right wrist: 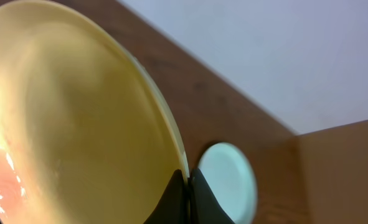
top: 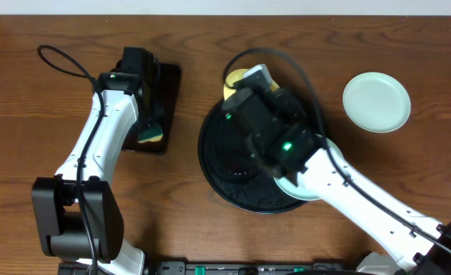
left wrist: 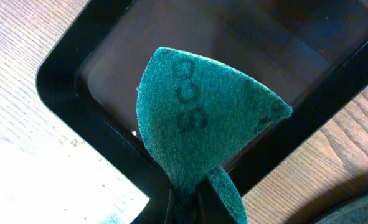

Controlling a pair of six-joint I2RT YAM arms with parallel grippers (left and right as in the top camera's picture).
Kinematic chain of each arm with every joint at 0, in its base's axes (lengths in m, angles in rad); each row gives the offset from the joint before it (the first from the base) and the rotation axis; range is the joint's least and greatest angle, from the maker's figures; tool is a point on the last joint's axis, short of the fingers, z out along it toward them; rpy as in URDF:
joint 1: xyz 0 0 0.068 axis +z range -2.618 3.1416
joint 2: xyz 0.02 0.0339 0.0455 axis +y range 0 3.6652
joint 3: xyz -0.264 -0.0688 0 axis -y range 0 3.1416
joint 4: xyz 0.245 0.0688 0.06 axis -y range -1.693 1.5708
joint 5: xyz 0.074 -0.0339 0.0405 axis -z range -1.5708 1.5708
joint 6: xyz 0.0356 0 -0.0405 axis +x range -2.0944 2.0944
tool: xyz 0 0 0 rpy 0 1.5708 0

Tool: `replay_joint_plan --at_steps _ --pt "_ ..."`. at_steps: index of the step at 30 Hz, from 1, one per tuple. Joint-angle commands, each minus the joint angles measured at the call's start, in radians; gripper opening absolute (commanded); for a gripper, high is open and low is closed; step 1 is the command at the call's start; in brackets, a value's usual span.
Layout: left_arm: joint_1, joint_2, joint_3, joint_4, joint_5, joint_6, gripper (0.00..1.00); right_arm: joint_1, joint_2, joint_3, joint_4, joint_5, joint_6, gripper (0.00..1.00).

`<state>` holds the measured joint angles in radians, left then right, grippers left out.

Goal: Clean dirty plates on tray and stack at the side
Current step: 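Grip the yellow plate rim with the right gripper and lift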

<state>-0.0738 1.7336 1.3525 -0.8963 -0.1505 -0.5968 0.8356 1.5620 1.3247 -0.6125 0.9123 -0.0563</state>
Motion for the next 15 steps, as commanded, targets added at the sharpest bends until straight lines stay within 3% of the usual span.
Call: replay_joint_plan --at_steps 1,15 --pt "0.001 0.012 -0.010 0.000 0.009 0.020 0.07 0.049 -0.019 0.003 0.023 0.229 -0.048 0.01" --pt "0.000 0.012 -0.017 0.038 0.009 -0.060 0.07 0.052 -0.019 0.003 0.025 0.205 -0.045 0.01"
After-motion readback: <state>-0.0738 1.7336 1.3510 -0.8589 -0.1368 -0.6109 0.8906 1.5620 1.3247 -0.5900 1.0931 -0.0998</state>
